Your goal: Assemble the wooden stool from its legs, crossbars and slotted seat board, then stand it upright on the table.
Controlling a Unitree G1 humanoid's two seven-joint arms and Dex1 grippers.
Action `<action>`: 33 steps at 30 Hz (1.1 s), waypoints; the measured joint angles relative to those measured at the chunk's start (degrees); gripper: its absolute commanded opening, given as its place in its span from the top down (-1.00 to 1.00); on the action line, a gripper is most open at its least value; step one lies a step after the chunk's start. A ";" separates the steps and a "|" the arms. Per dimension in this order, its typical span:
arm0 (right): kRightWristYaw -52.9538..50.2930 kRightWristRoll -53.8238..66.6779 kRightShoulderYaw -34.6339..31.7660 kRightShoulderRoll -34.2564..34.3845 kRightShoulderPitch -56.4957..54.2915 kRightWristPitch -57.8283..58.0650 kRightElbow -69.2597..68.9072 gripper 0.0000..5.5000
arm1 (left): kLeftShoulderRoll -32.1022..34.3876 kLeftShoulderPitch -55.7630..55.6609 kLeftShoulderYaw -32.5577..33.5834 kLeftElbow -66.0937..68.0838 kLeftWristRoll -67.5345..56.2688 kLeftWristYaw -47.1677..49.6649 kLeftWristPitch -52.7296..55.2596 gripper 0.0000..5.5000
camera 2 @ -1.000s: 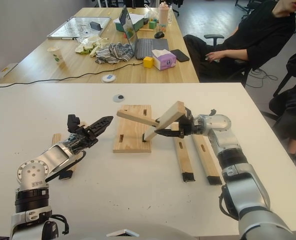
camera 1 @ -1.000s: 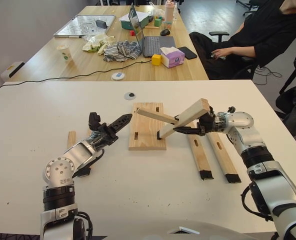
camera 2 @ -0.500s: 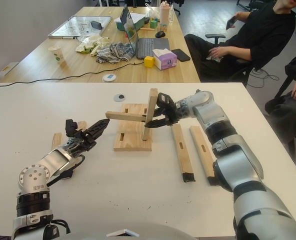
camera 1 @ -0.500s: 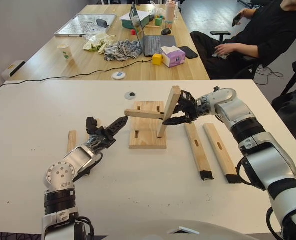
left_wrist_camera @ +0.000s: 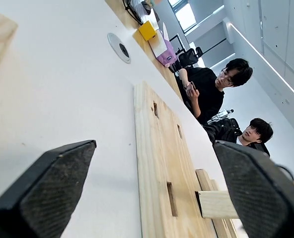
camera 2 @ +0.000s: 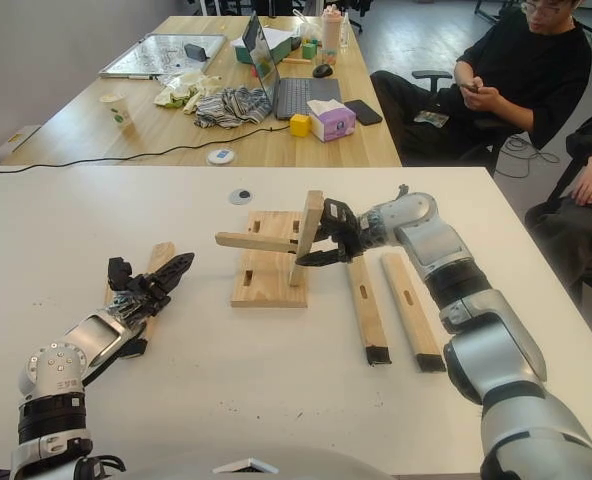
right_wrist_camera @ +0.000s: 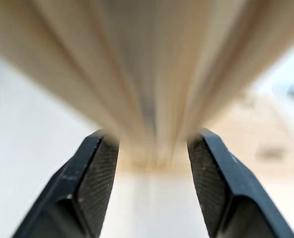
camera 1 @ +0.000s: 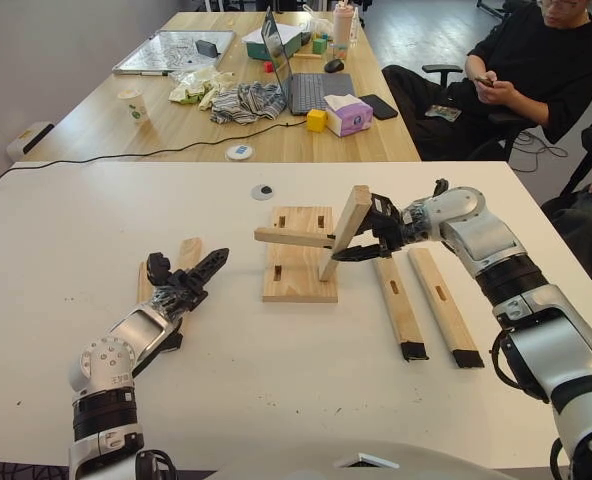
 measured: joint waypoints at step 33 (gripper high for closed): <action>-38.85 5.78 -35.05 -7.27 31.71 51.03 -45.77 -0.43 | -3.05 9.07 -1.40 -17.53 18.12 7.82 -14.96 -0.60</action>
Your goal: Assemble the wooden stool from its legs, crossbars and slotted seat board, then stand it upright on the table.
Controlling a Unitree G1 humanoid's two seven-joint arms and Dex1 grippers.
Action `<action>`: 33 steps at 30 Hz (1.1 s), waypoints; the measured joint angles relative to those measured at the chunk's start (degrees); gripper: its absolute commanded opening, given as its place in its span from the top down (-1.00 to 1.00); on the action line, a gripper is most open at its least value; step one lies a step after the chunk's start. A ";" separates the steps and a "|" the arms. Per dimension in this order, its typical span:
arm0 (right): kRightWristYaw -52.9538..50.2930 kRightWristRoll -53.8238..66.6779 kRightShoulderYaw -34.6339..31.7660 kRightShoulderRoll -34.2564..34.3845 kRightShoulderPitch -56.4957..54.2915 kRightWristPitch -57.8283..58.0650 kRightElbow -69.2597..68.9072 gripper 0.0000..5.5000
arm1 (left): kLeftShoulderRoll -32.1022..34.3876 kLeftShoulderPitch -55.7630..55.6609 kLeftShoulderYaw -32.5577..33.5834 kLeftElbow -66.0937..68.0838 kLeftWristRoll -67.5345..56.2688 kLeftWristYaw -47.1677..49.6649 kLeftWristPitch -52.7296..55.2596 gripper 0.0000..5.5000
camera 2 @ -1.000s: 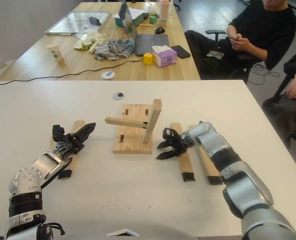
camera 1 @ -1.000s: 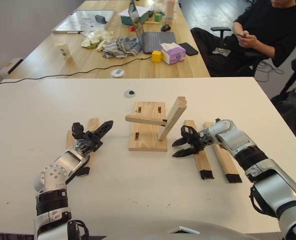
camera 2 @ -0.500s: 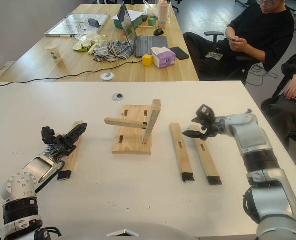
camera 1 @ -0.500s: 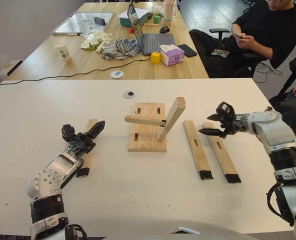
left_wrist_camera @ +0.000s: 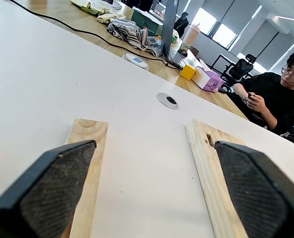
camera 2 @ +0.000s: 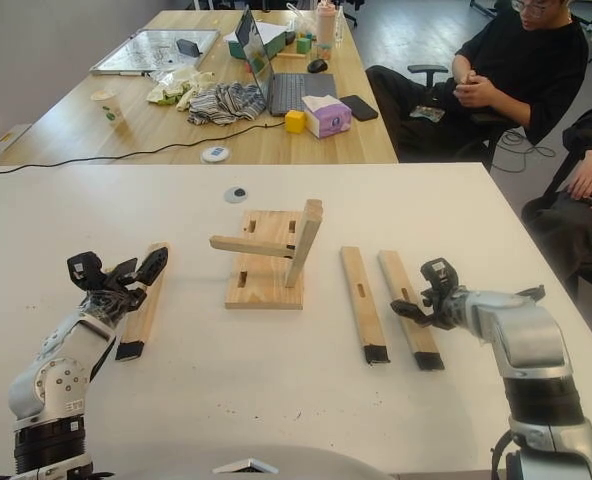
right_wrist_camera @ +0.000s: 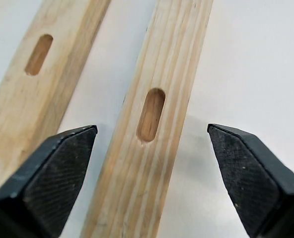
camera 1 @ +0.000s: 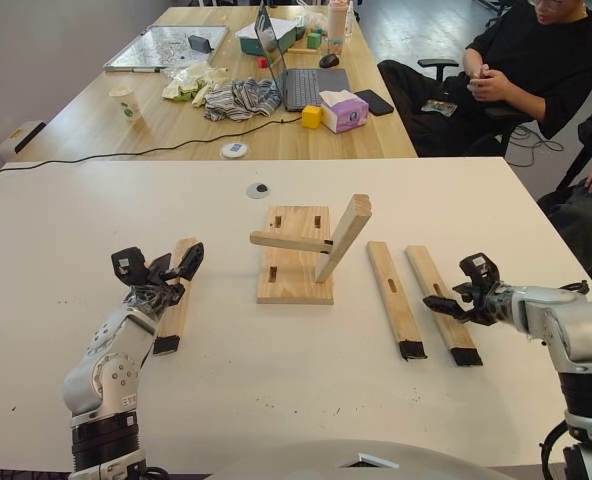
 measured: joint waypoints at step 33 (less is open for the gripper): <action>18.13 37.33 -14.16 8.57 -37.84 -22.63 9.84 0.25 | 8.78 -35.58 -8.28 -13.09 -38.54 -5.79 16.20 -0.60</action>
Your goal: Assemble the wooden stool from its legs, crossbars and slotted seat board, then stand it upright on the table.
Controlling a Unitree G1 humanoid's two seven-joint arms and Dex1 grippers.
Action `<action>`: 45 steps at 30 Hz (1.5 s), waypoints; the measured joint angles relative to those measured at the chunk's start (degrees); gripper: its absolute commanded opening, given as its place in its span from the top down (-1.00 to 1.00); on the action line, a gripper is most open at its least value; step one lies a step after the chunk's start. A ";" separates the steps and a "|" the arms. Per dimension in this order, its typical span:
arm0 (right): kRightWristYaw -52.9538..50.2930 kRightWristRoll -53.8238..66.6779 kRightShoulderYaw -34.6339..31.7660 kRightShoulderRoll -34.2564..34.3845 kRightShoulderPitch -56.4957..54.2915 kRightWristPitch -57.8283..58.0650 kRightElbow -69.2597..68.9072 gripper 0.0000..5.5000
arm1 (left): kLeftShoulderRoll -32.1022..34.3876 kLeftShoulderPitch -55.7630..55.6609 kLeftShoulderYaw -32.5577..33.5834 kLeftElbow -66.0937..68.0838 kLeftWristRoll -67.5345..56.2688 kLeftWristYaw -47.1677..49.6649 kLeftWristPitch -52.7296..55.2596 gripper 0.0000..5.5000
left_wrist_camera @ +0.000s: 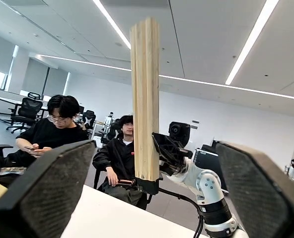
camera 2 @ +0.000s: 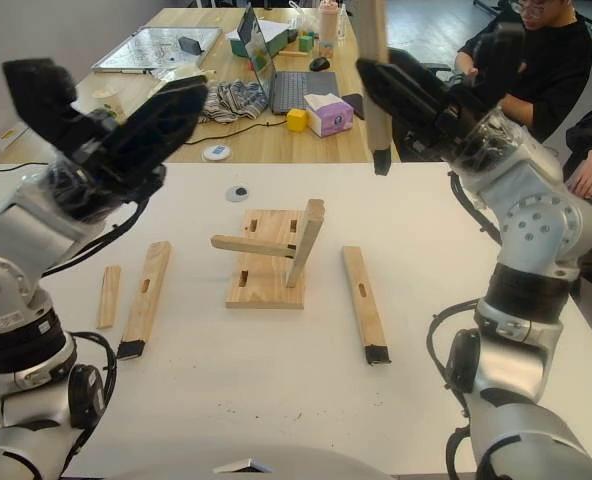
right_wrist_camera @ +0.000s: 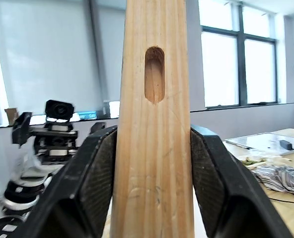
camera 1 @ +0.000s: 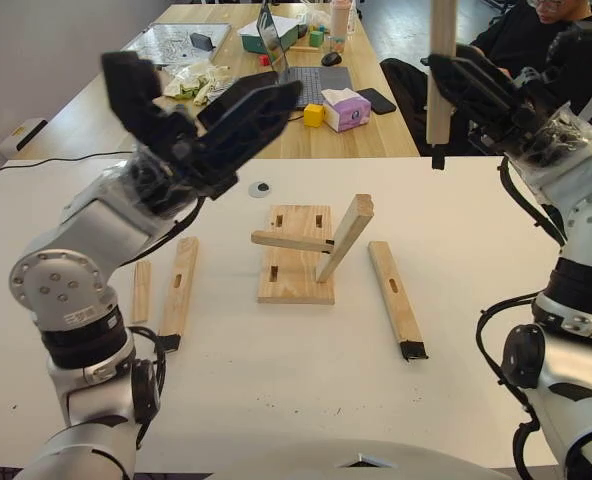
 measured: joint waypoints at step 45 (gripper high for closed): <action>5.33 8.27 9.78 -3.40 1.21 5.85 -3.95 0.25 | -11.15 -6.73 -6.76 5.40 4.77 -5.58 -4.75 0.24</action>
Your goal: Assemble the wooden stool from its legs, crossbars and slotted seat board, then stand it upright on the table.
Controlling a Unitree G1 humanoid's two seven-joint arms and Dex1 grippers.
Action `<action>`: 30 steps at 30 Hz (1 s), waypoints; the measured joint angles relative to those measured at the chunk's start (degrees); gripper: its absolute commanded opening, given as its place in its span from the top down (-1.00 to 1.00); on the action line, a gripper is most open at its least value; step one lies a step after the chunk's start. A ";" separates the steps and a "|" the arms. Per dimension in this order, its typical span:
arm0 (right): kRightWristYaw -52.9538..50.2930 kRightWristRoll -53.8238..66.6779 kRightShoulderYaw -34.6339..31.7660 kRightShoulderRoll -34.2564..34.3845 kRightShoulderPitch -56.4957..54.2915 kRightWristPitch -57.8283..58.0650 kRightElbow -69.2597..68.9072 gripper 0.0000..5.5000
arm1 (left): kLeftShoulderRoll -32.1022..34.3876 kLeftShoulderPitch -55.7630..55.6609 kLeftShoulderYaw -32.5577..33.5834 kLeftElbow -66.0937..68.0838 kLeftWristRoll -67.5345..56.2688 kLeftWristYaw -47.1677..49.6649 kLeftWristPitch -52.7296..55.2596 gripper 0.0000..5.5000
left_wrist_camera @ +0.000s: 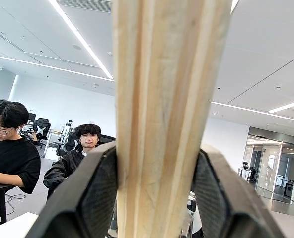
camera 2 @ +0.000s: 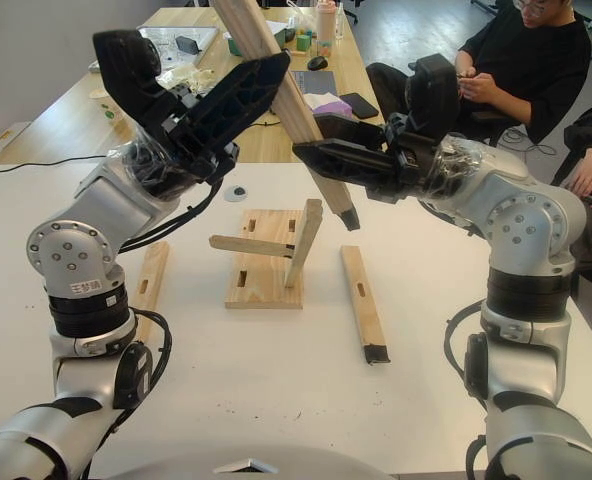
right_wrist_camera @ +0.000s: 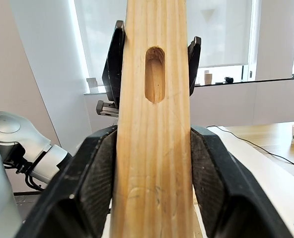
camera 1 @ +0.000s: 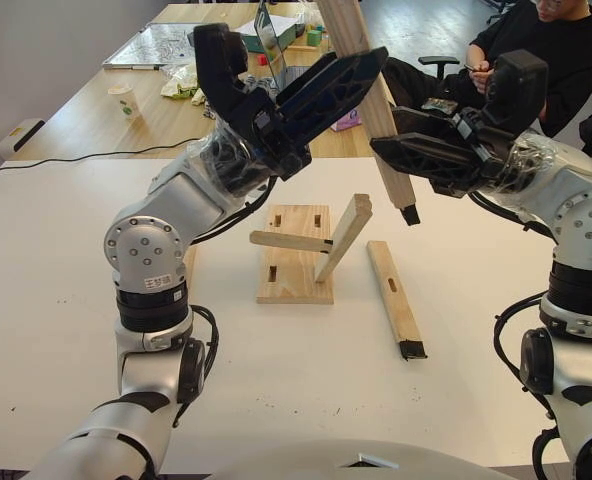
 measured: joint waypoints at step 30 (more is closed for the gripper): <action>7.38 -8.02 0.71 -6.94 -8.80 0.19 15.92 -0.05 | 3.08 12.10 13.44 50.71 26.50 -25.81 -27.99 0.27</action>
